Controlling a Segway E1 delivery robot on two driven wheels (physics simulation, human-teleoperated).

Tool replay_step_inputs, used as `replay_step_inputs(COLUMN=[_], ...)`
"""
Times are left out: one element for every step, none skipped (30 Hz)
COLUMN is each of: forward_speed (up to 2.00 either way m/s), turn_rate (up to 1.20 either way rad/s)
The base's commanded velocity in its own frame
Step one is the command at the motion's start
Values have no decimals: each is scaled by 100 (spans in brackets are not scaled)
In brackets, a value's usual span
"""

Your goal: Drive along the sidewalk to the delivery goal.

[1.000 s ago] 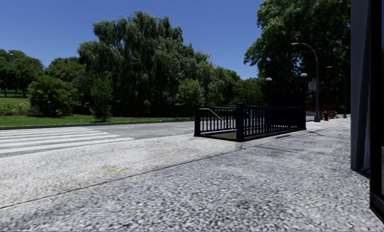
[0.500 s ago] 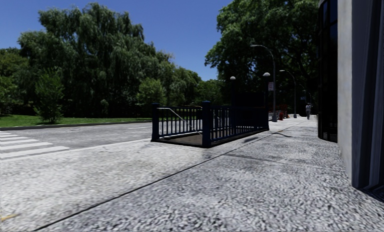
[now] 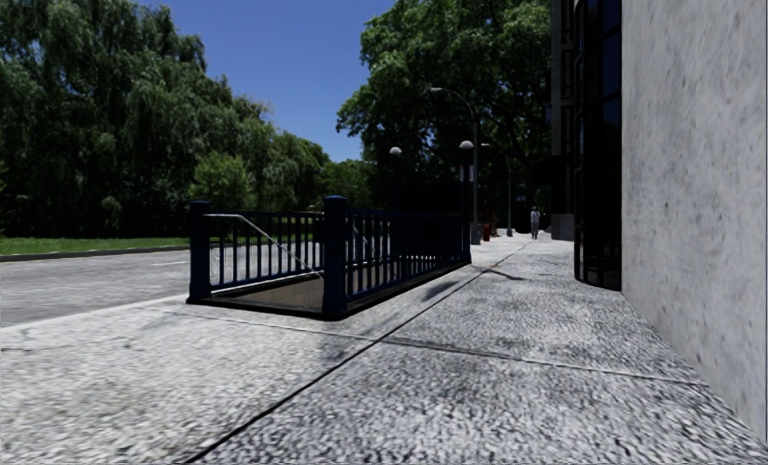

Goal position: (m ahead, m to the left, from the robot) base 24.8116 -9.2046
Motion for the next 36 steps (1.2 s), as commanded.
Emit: replay_step_inputs(forward_speed=[200,200,200,200,200,200,200,200,200,200,200,200,200,200,200,200,200,200,200,200,200,200,200,200,200,200,200,200,200,200,200,200,200,200,200,200], turn_rate=[-52,-52,-52,-52,-52,-52,-52,-52,-52,-52,-52,-52,-52,-52,-52,-52,-50,-50,-49,-48,-48,-48,-48,-48,-48,-48,-48,0,0,0,0,0,0,0,0,0])
